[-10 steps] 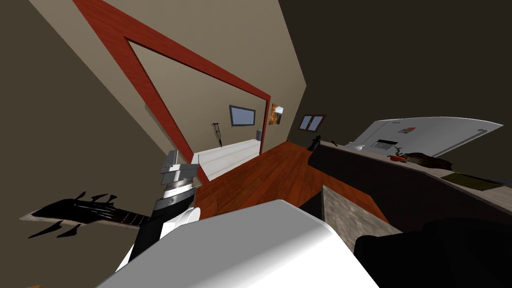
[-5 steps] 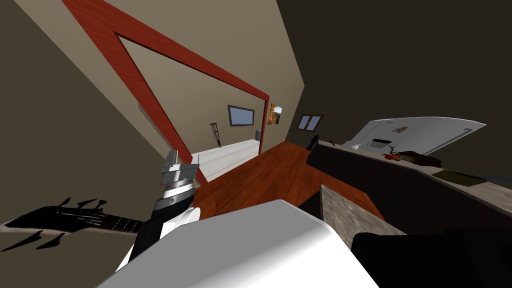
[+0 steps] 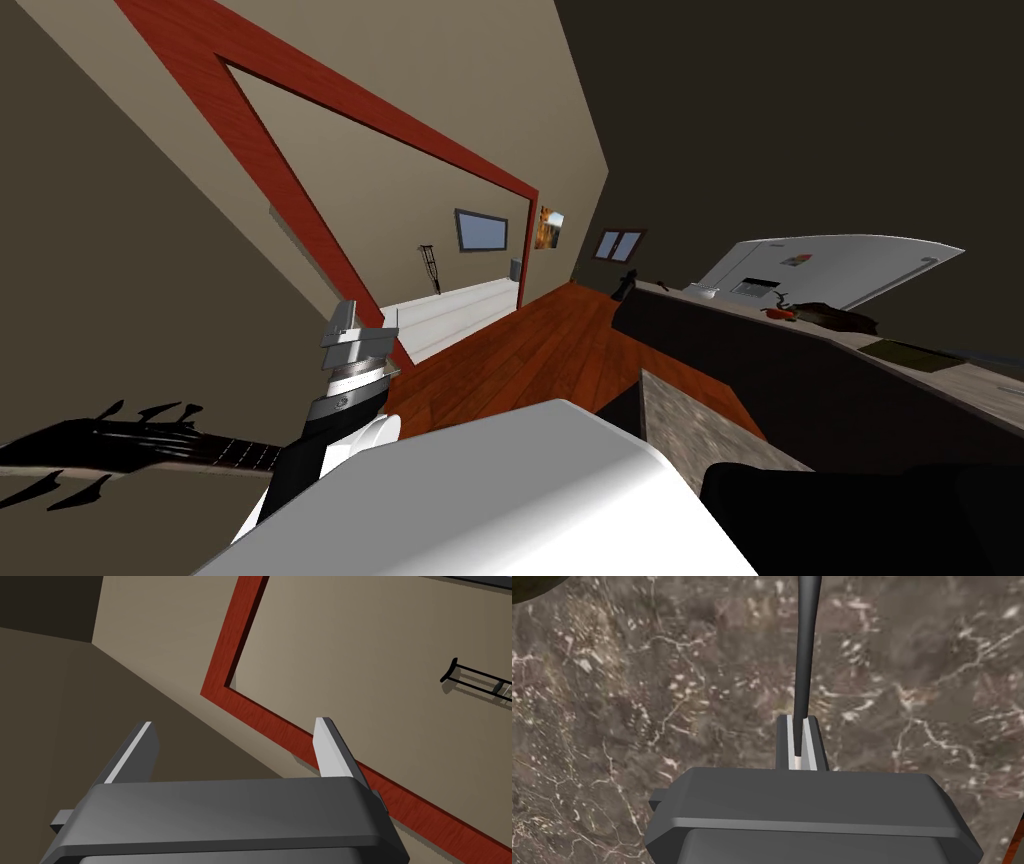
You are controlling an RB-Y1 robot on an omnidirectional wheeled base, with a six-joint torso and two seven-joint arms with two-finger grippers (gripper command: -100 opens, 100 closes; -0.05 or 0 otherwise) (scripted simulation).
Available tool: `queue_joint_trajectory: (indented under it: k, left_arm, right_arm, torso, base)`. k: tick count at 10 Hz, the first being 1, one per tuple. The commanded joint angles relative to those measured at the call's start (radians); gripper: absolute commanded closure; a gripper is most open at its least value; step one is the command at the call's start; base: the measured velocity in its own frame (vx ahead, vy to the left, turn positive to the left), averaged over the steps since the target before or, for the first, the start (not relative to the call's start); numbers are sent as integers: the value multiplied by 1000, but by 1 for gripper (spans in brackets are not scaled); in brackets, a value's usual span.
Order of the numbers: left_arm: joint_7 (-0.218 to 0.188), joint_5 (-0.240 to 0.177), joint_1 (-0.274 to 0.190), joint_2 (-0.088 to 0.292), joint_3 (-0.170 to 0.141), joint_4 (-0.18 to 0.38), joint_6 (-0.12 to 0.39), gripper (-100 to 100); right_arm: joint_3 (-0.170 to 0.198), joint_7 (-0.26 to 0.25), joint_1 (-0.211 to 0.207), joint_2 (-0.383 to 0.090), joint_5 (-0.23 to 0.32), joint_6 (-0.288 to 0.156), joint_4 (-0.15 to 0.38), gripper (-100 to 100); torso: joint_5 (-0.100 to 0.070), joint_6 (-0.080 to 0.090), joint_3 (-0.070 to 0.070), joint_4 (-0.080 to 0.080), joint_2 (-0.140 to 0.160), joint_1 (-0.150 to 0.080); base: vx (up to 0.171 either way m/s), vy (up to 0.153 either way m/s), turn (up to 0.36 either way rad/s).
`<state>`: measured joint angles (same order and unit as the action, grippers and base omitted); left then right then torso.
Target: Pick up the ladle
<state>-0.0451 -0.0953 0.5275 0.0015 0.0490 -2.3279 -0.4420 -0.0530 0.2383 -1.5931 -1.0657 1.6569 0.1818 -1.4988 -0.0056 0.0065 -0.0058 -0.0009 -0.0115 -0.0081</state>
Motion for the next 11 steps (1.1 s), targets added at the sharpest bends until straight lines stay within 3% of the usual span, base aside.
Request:
queue_joint_trajectory:
  k: [1, 3, 4, 5, 11]
  left_arm:
    - [0, 0, 0, 0, 0, 0, 0, 0]
    - [0, 0, 0, 0, 0, 0, 0, 0]
    - [0, 0, 0, 0, 0, 0, 0, 0]
    - [0, 0, 0, 0, 0, 0, 0, 0]
    - [0, 0, 0, 0, 0, 0, 0, 0]
  right_arm:
    - [0, 0, 0, 0, 0, 0, 0, 100]
    - [1, 2, 0, 1, -1, 1, 0, 100]
    - [0, 2, 0, 1, -1, 1, 0, 0]
    - [-5, 47, -31, -18, 20, 0, -27, 100]
    - [-24, 170, -103, -64, 74, -8, -87, 100]
  torso:
    - [0, 0, 0, 0, 0, 0]
    - [0, -1, 0, 0, 1, 0]
    - [0, -1, 1, 0, 1, 0]
    - [0, -1, 1, 0, 1, 0]
    - [0, 0, 1, 1, 2, 1]
  base:
    - [2, -3, -12]
    - [0, 0, 0]
    - [0, 0, 0]
    - [-14, 12, 61]
    - [-13, 12, 41]
